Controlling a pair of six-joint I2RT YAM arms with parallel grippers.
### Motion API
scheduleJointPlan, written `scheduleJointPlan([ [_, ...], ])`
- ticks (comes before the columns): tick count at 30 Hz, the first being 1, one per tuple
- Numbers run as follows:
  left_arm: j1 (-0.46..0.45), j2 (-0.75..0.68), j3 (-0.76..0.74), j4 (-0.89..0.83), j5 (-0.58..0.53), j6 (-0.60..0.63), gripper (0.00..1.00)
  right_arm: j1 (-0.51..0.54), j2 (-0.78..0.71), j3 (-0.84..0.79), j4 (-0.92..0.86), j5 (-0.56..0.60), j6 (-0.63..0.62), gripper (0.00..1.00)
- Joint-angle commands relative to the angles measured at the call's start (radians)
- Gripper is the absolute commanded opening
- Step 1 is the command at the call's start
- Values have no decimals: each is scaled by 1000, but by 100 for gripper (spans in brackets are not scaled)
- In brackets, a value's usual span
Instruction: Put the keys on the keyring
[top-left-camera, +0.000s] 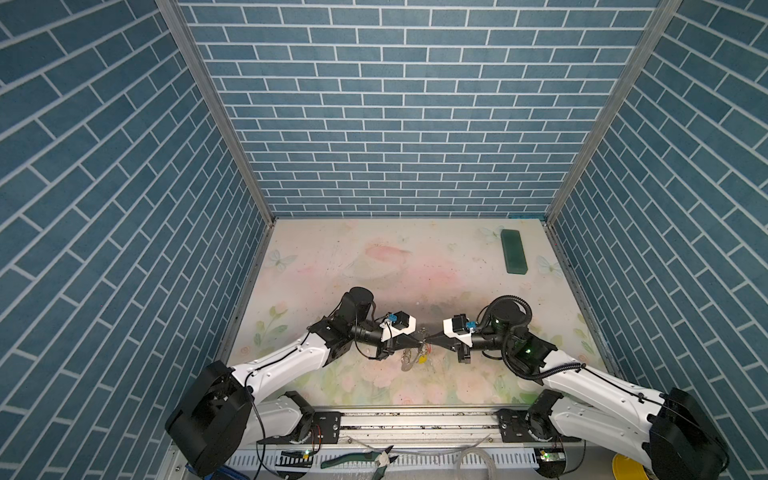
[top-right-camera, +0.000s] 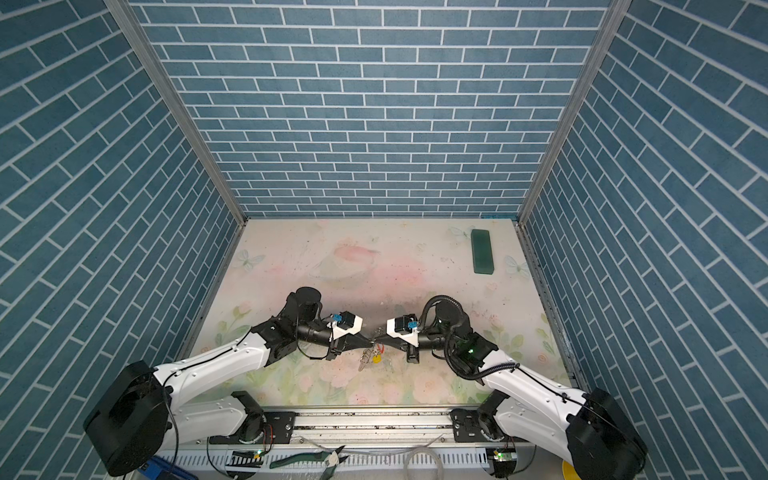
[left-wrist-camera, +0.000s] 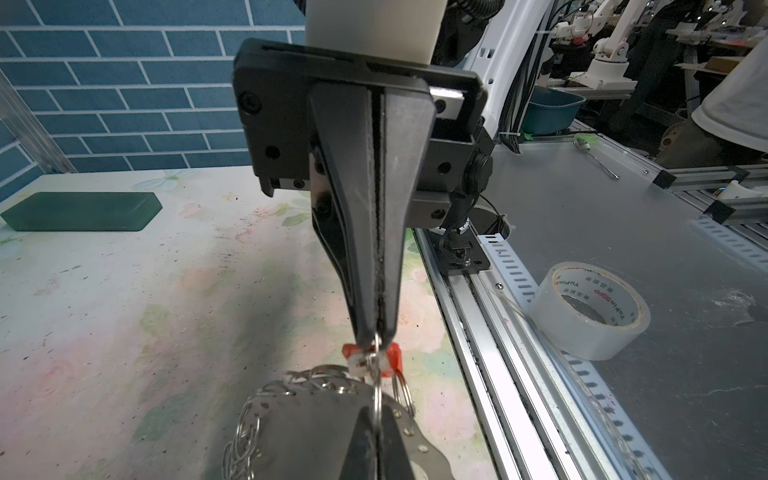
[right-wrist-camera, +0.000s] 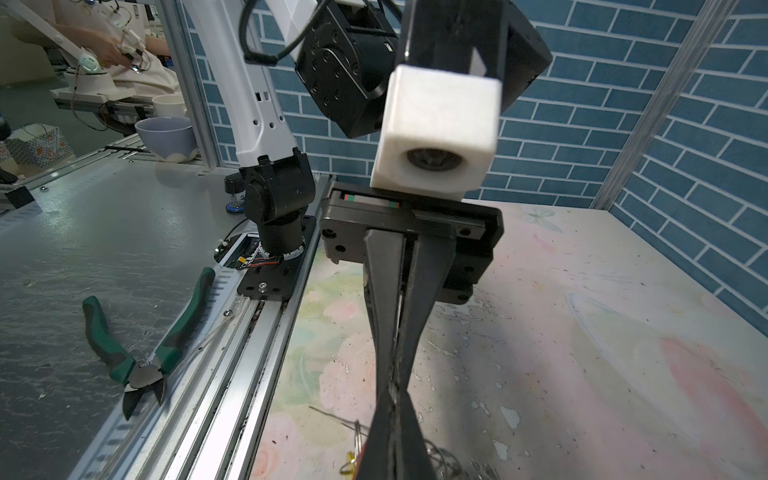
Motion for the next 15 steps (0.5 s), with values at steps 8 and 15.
scheduleJointPlan([
  [8,-9,-8,12,-18,2,19,0,4,2,50,-4,-7,-42,0],
  [15,-9,-5,15,-19,-13,17,0,4,-6,52,-31,-53,-40,0],
])
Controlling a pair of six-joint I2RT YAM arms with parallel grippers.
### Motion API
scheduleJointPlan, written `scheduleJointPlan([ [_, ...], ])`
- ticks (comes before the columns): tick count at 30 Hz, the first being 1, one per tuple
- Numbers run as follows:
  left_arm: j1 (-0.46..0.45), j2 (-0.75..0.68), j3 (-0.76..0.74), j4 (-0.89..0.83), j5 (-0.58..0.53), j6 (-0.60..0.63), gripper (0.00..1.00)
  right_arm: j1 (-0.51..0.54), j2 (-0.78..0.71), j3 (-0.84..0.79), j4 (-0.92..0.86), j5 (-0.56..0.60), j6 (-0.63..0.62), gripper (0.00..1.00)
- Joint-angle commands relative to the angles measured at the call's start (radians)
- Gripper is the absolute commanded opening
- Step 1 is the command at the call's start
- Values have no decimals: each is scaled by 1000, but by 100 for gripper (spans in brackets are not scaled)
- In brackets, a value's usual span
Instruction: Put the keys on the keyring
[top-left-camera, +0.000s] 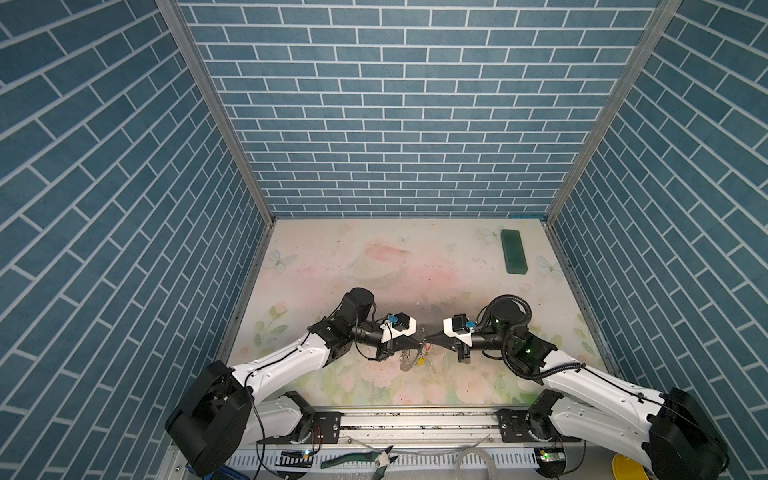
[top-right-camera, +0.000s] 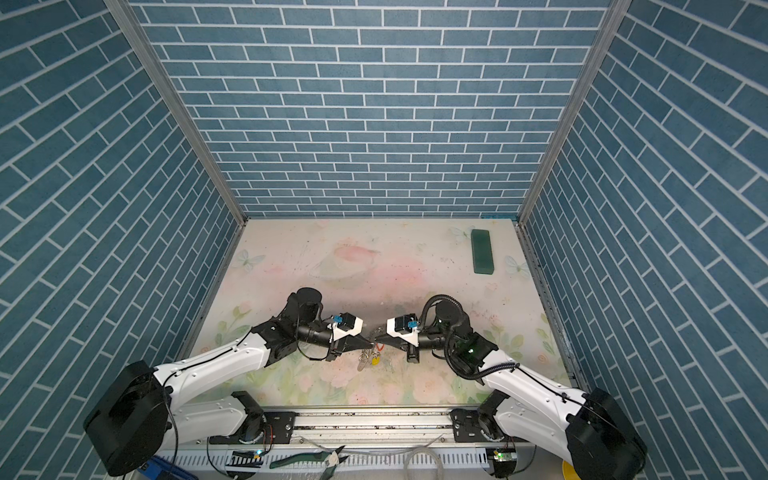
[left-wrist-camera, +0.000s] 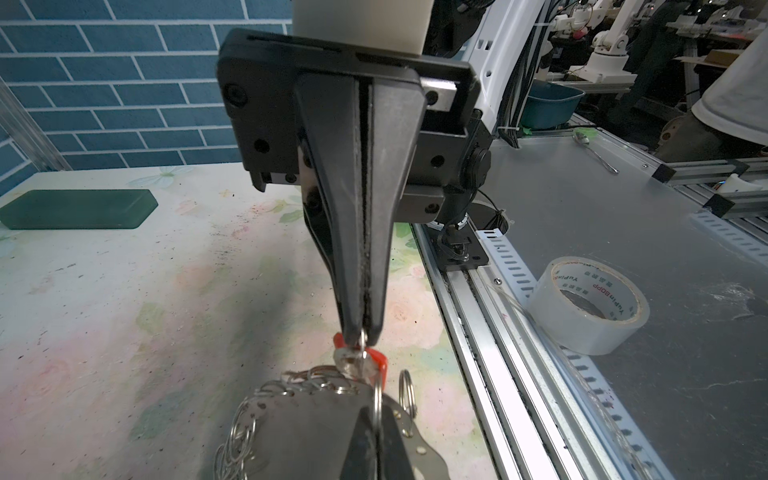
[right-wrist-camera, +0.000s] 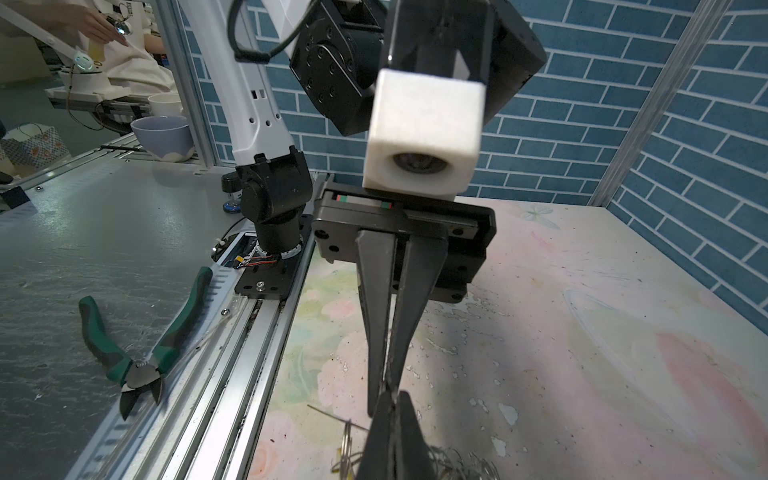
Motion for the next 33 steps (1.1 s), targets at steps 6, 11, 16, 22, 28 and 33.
scheduleJointPlan([
  [6,-5,-6,13,-5,-8,4,0,5,-1,52,-27,-40,-41,0],
  [11,-5,-7,14,-3,-4,3,0,4,6,58,-25,-37,-43,0],
  [16,-5,-8,15,-3,-1,3,0,4,9,59,-21,-26,-42,0],
  [22,-5,-7,14,-2,0,3,0,4,14,59,-29,-20,-43,0],
  [28,-5,-9,13,8,-3,-2,0,4,20,61,-33,-24,-40,0],
  [33,-5,-9,11,14,-4,-5,0,6,23,61,-34,-24,-38,0],
])
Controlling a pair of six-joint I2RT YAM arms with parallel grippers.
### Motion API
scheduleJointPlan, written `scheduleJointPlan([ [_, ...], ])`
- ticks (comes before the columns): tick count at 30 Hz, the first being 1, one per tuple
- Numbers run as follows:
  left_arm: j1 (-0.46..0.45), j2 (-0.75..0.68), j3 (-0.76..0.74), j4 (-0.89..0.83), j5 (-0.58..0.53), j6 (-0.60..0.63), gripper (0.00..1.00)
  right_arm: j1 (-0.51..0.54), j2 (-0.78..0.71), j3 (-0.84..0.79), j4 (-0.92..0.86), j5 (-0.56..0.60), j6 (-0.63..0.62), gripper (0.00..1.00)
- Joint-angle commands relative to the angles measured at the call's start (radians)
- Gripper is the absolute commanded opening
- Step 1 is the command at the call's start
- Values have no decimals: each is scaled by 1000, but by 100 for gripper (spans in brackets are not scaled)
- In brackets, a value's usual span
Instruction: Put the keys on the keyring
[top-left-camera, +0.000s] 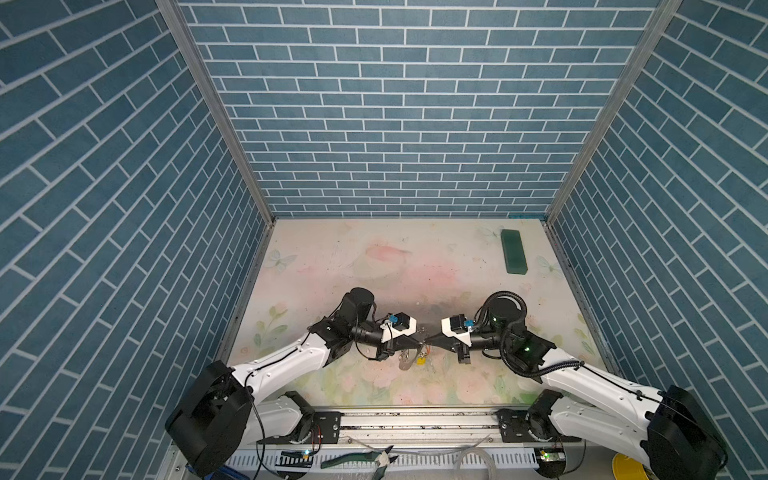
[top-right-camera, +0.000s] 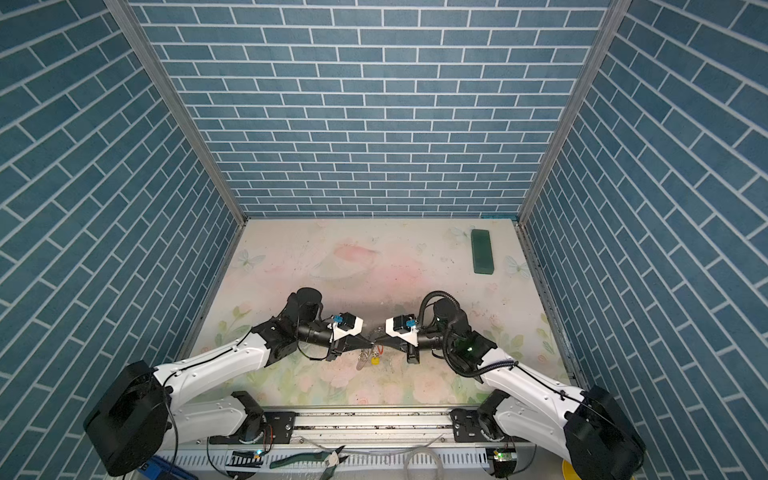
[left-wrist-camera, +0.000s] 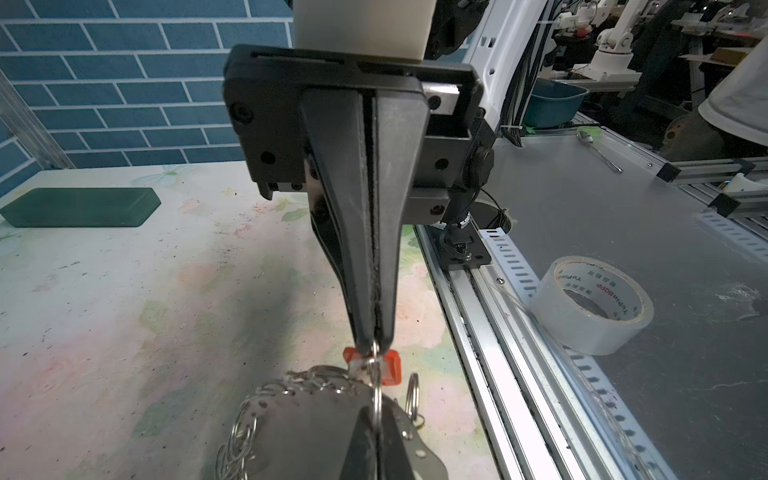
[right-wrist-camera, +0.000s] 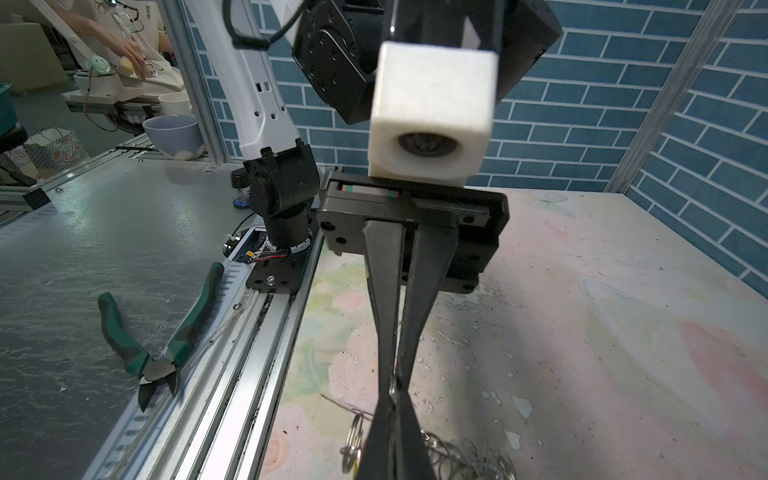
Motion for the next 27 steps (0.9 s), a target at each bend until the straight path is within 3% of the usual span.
scheduleJointPlan([
  [1,-5,-11,9,16,1,-5,0,6,8,46,3,-10,-38,0],
  [27,-5,-6,11,13,-24,-3,0,6,-14,43,-1,3,-33,0],
])
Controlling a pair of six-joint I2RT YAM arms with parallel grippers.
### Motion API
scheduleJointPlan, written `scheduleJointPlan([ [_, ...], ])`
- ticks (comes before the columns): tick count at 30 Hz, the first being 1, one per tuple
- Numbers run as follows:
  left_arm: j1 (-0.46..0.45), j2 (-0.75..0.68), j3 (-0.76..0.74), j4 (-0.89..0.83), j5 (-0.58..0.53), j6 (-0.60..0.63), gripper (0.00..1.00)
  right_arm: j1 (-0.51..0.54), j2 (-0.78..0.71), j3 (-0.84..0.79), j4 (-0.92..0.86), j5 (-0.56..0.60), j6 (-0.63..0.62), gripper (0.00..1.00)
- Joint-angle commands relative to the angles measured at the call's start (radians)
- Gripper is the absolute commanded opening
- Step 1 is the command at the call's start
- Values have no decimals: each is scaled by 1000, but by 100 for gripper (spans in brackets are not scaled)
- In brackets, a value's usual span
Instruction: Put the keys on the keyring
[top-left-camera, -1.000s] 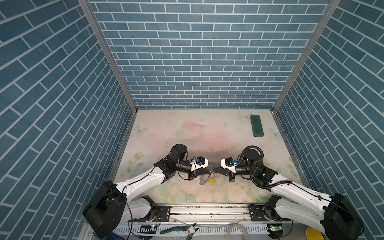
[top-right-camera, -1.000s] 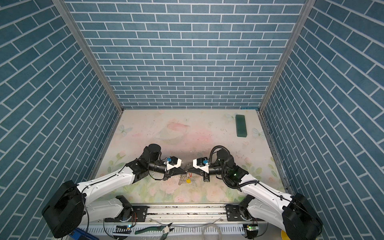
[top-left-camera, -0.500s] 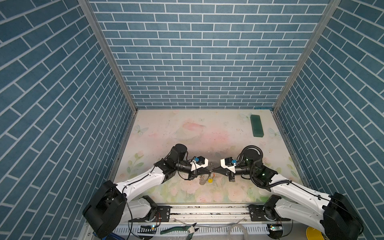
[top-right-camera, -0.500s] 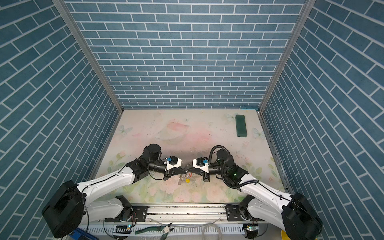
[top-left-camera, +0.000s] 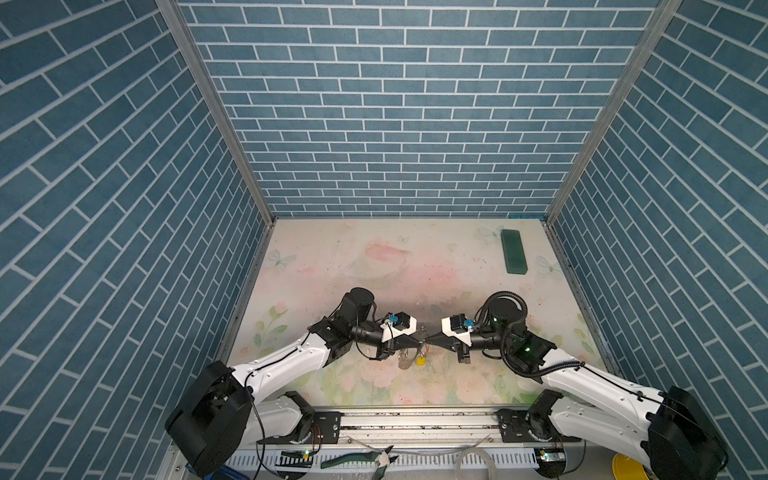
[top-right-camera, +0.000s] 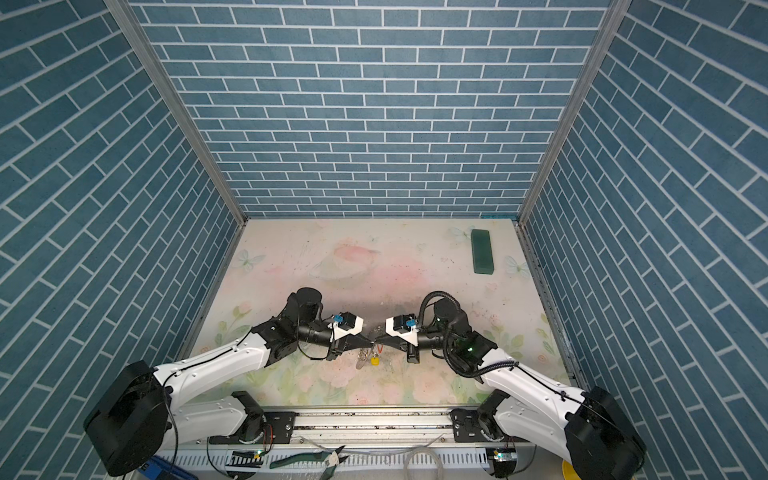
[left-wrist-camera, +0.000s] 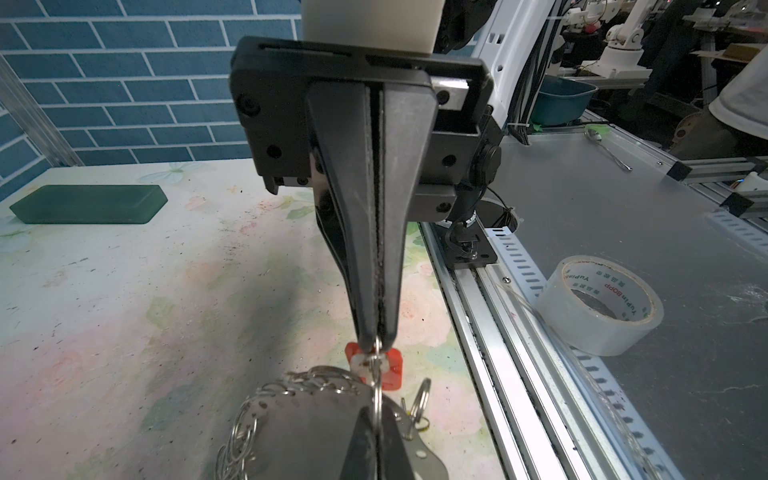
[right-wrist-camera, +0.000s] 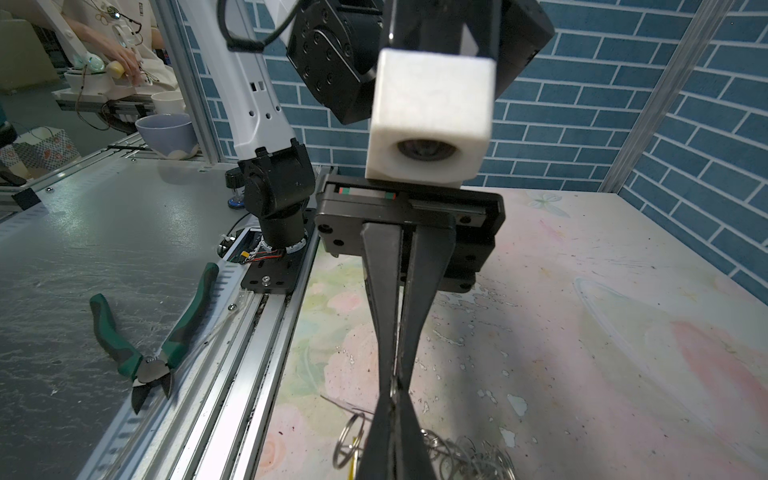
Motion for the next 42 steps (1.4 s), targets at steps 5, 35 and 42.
scheduleJointPlan([
  [5,-5,-5,13,8,-15,-1,0,4,-15,44,-6,-8,-34,0],
  [35,-5,-4,10,13,-6,-1,0,4,-11,46,-15,21,-40,0],
  [42,-5,-1,13,12,-7,-1,0,3,-10,44,-20,14,-41,0],
])
